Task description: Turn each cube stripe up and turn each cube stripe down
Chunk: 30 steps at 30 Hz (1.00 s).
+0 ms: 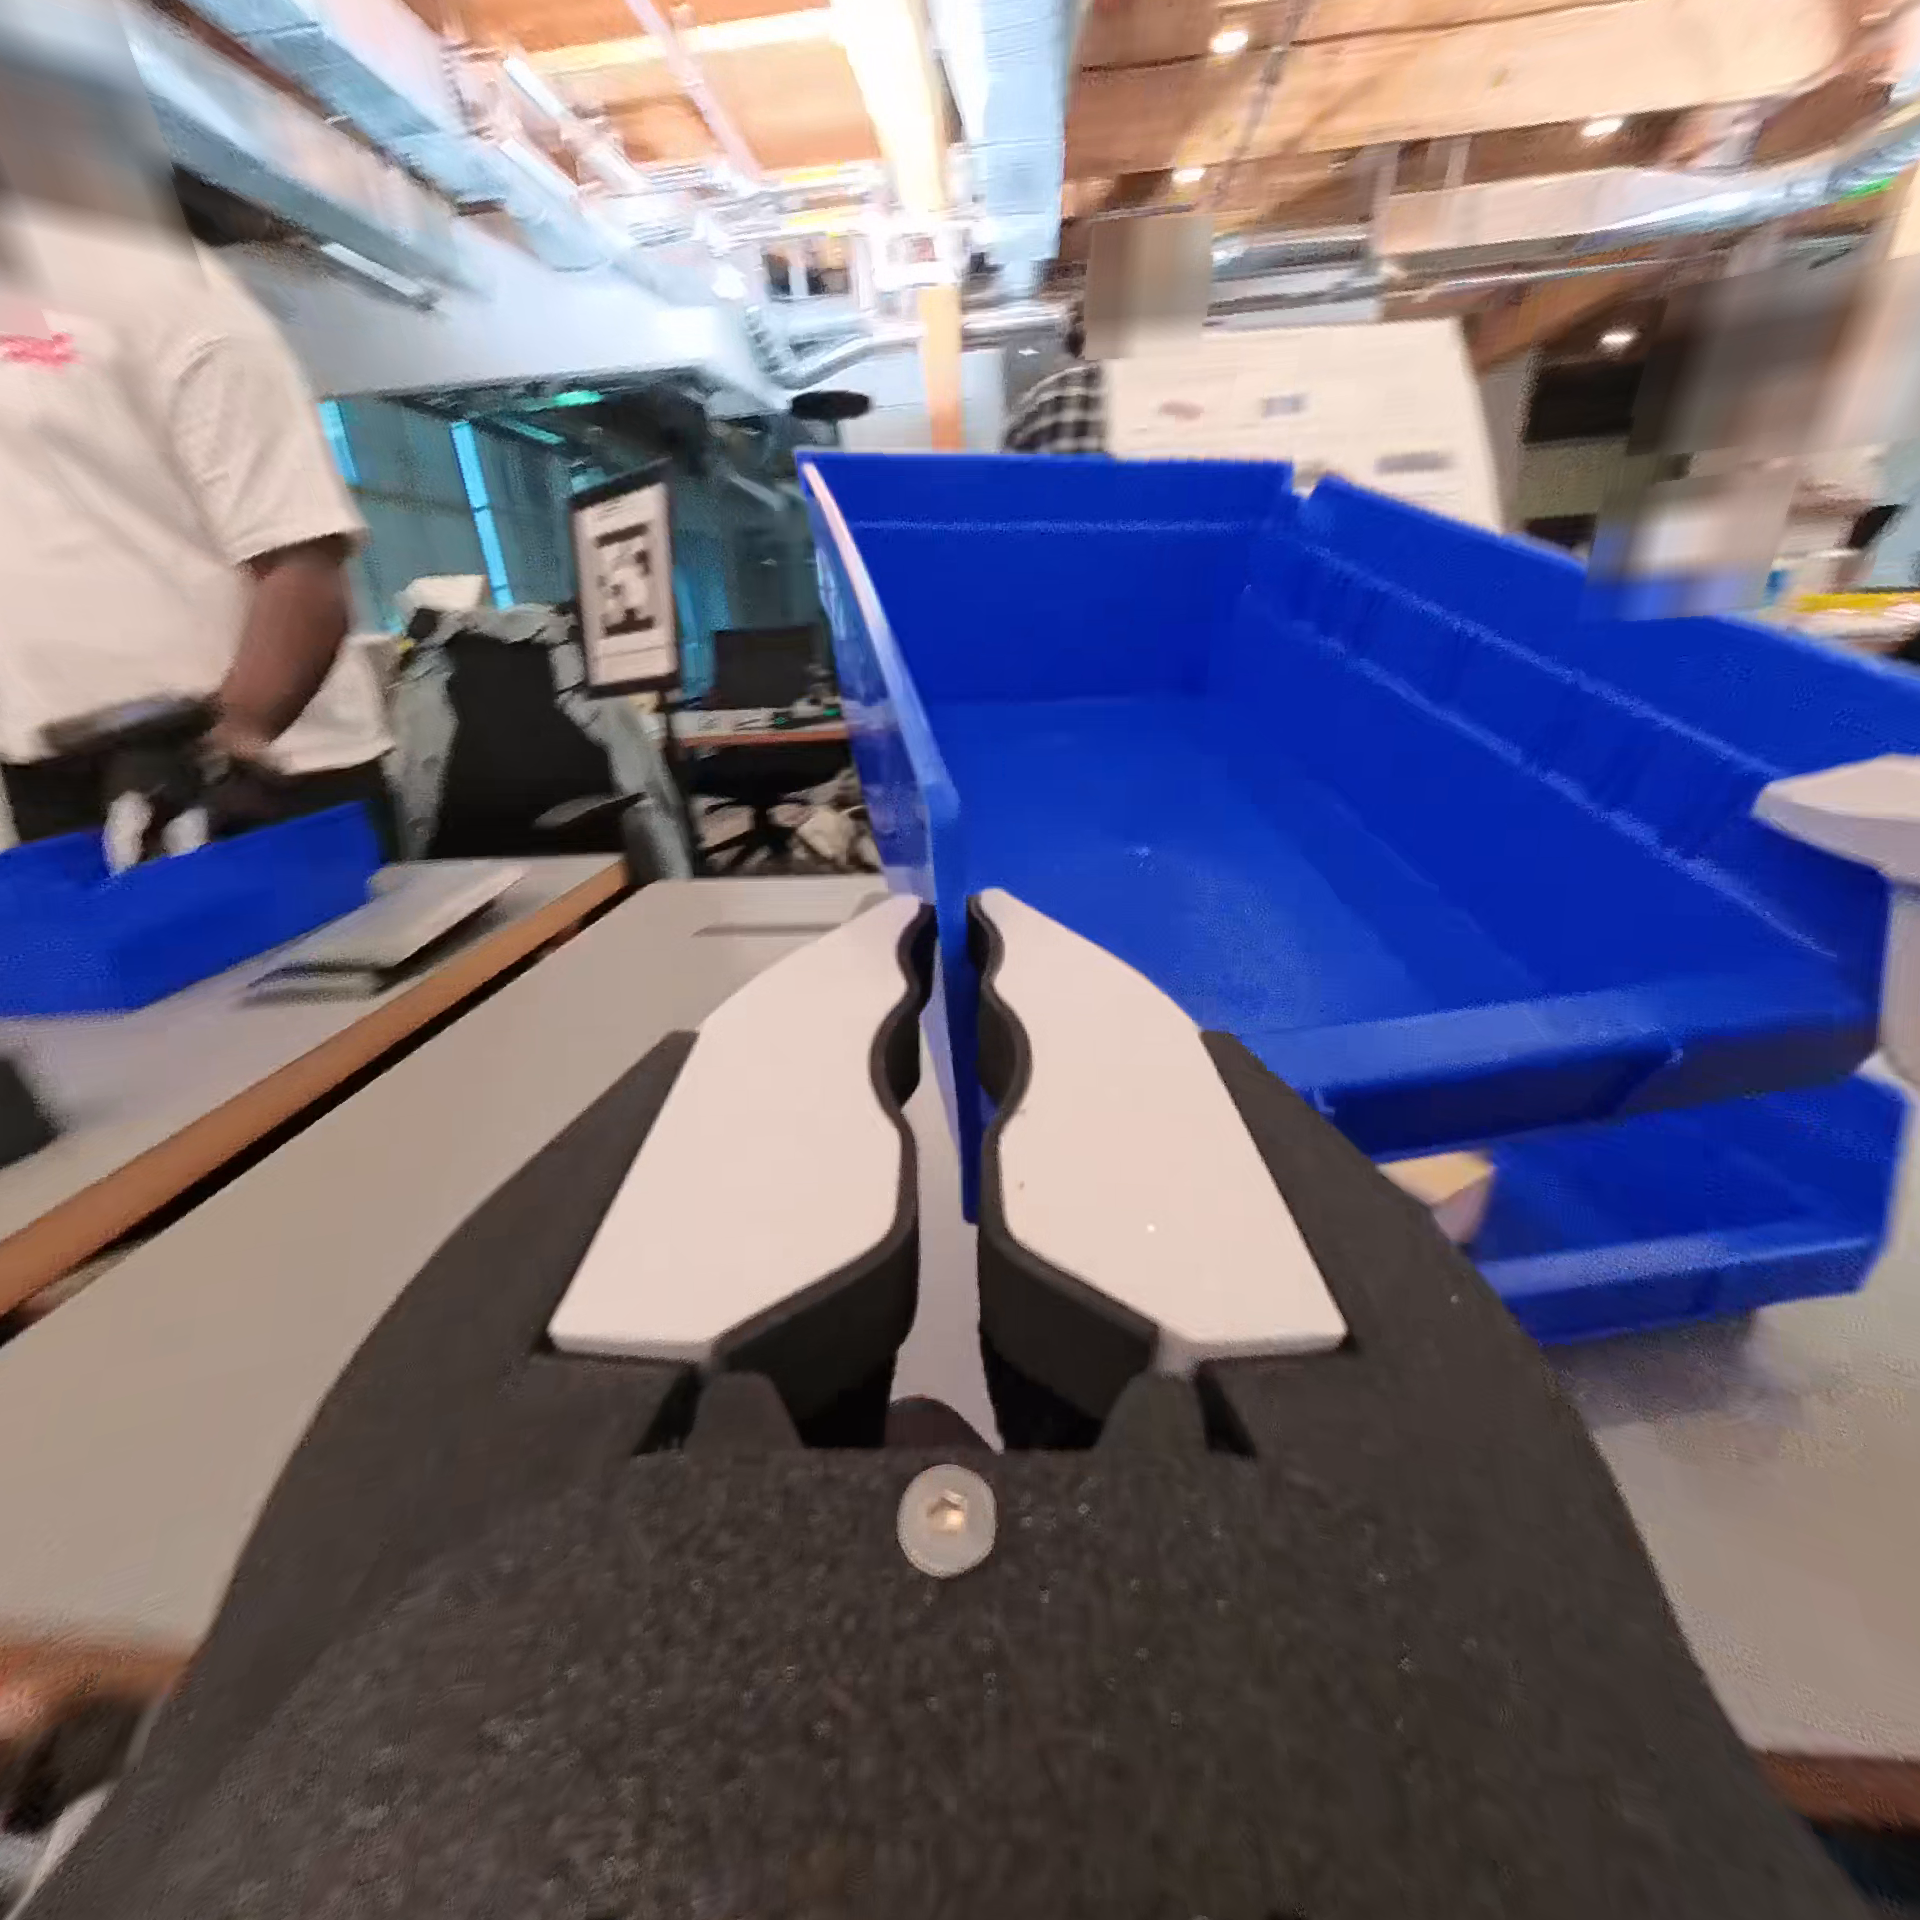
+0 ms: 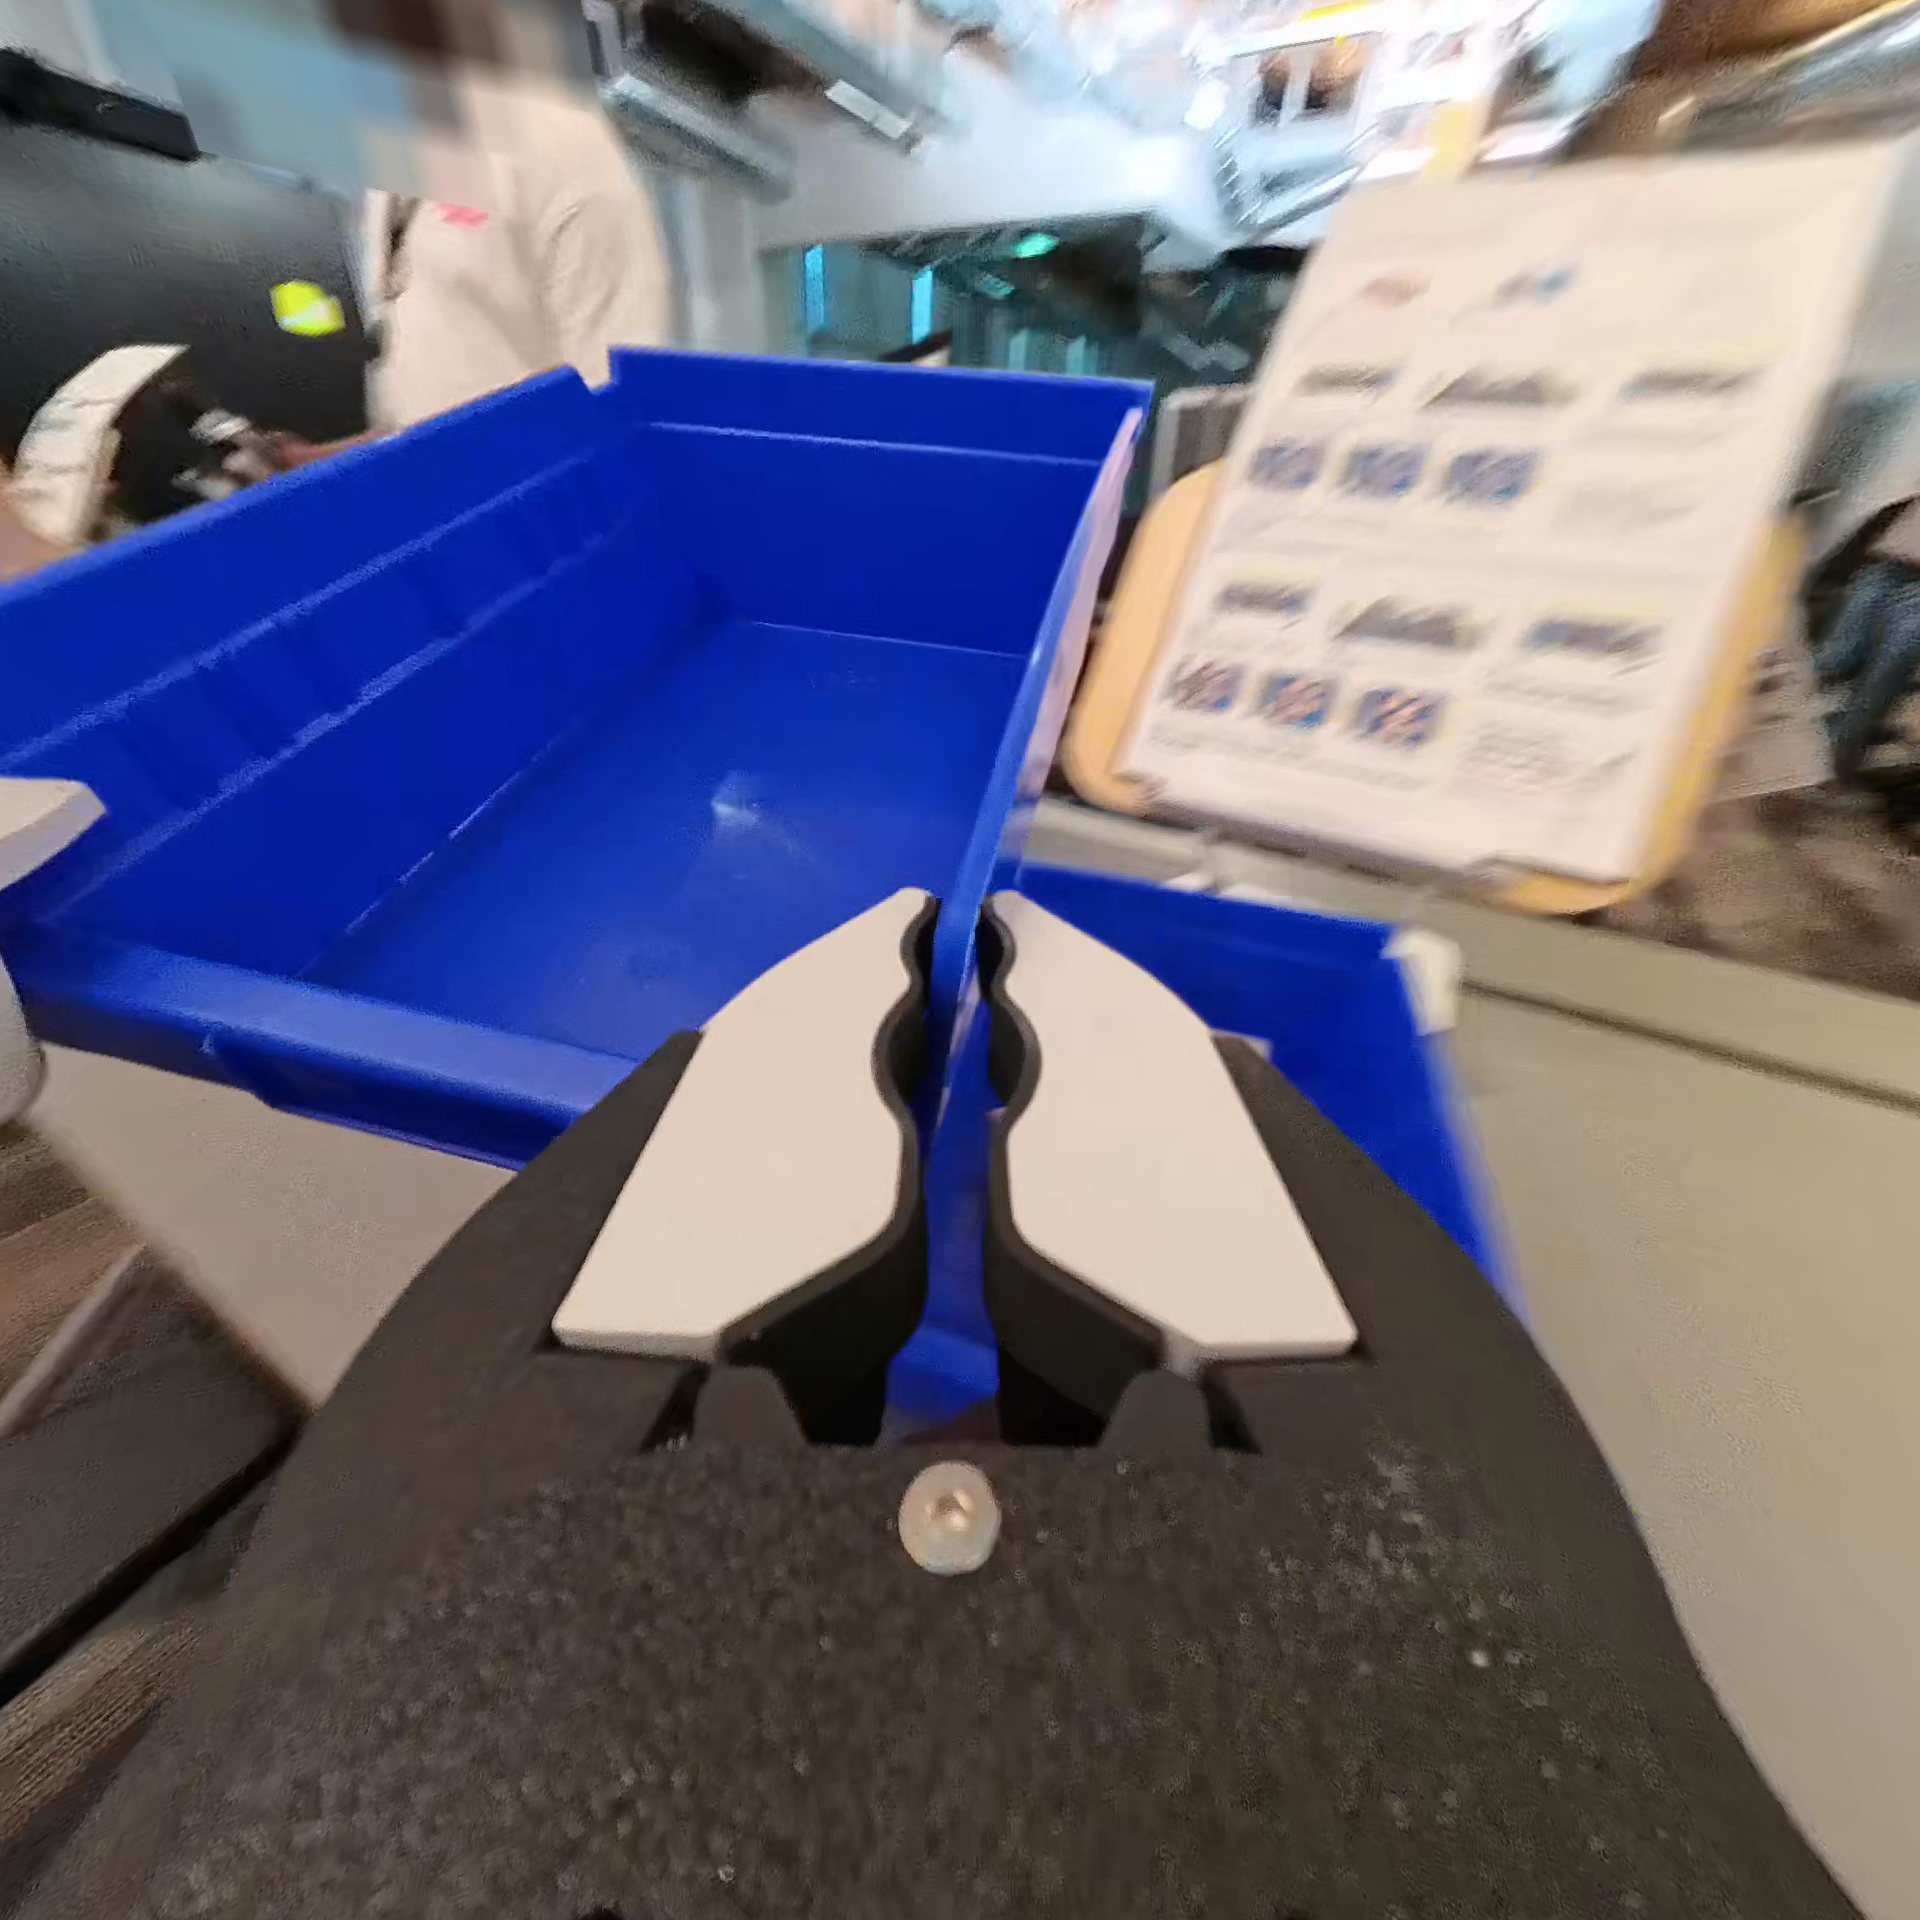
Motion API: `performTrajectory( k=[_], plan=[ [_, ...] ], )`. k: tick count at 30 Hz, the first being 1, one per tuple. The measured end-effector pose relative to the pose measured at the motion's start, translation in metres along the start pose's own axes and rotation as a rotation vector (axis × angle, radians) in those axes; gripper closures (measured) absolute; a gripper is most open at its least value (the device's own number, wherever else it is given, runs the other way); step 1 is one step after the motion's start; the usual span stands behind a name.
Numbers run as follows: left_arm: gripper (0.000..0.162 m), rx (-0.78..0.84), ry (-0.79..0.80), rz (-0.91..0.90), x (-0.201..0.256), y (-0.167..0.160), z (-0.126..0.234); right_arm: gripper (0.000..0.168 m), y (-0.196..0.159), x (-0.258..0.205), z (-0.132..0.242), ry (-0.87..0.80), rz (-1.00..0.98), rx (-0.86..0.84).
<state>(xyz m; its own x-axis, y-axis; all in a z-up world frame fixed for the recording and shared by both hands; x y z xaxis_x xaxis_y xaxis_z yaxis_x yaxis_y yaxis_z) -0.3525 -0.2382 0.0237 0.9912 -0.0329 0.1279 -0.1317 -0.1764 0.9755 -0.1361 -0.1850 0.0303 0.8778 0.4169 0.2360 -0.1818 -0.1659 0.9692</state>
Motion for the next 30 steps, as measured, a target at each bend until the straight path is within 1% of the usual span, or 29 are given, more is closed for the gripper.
performTrajectory(
  k=[2, 4, 7, 8, 11, 13, 15, 17, 19, 21, 23, 25, 26, 27, 28, 30],
  plan=[
    [0.158, -0.026, -0.102, -0.006, 0.048, 0.010, -0.031, 0.163, 0.015, 0.052, 0.017, -0.116, 0.023, 0.011],
    [0.157, -0.046, -0.199, -0.037, 0.105, 0.013, -0.059, 0.163, 0.021, 0.109, 0.035, -0.227, 0.048, -0.025],
    [0.157, -0.099, -0.314, -0.096, 0.196, 0.002, -0.097, 0.164, 0.012, 0.196, 0.061, -0.371, 0.046, -0.173],
    [0.157, -0.132, -0.338, -0.099, 0.226, -0.006, -0.110, 0.164, 0.005, 0.223, 0.070, -0.403, 0.010, -0.226],
    [0.158, -0.279, -0.388, -0.044, 0.305, -0.040, -0.139, 0.164, -0.033, 0.294, 0.096, -0.481, -0.074, -0.362],
    [0.159, -0.362, -0.382, -0.017, 0.347, -0.070, -0.145, 0.165, -0.069, 0.329, 0.110, -0.498, -0.131, -0.444],
    [0.158, -0.425, -0.381, -0.007, 0.376, -0.101, -0.144, 0.165, -0.105, 0.356, 0.124, -0.471, -0.174, -0.487],
    [0.158, -0.468, -0.379, -0.006, 0.395, -0.131, -0.140, 0.164, -0.137, 0.373, 0.136, -0.435, -0.231, -0.466],
    [0.158, -0.500, -0.366, -0.006, 0.405, -0.155, -0.136, 0.164, -0.161, 0.384, 0.144, -0.411, -0.290, -0.411],
    [0.157, -0.523, -0.358, -0.006, 0.411, -0.175, -0.132, 0.164, -0.180, 0.389, 0.147, -0.400, -0.274, -0.408],
    [0.156, -0.549, -0.381, -0.019, 0.416, -0.190, -0.128, 0.165, -0.194, 0.392, 0.148, -0.437, -0.241, -0.421],
    [0.155, -0.555, -0.397, -0.043, 0.417, -0.199, -0.124, 0.165, -0.202, 0.393, 0.147, -0.463, -0.262, -0.404],
    [0.150, -0.575, -0.407, -0.056, 0.417, -0.202, -0.123, 0.165, -0.206, 0.393, 0.146, -0.461, -0.266, -0.404],
    [0.140, -0.591, -0.417, -0.065, 0.415, -0.202, -0.121, 0.165, -0.211, 0.392, 0.144, -0.455, -0.265, -0.424],
    [0.133, -0.589, -0.437, -0.063, 0.411, -0.199, -0.118, 0.165, -0.213, 0.392, 0.142, -0.454, -0.256, -0.440],
    [0.129, -0.573, -0.499, -0.064, 0.396, -0.184, -0.103, 0.162, -0.209, 0.391, 0.142, -0.490, -0.245, -0.441]
  ],
)
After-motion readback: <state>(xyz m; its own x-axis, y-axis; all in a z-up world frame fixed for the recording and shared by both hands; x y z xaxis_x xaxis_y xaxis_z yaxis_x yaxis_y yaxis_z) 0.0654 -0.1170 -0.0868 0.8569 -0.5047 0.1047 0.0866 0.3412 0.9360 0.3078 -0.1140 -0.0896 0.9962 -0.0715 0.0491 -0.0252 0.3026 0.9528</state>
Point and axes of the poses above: each gripper's, where its closed fingertips meet, z back along the fingers, y out of its top, x = y × z across the jaws, the point moved 8 cm from there along z, back along the fingers, and after that the axes turned 11 degrees about z, right-handed, at the moved point
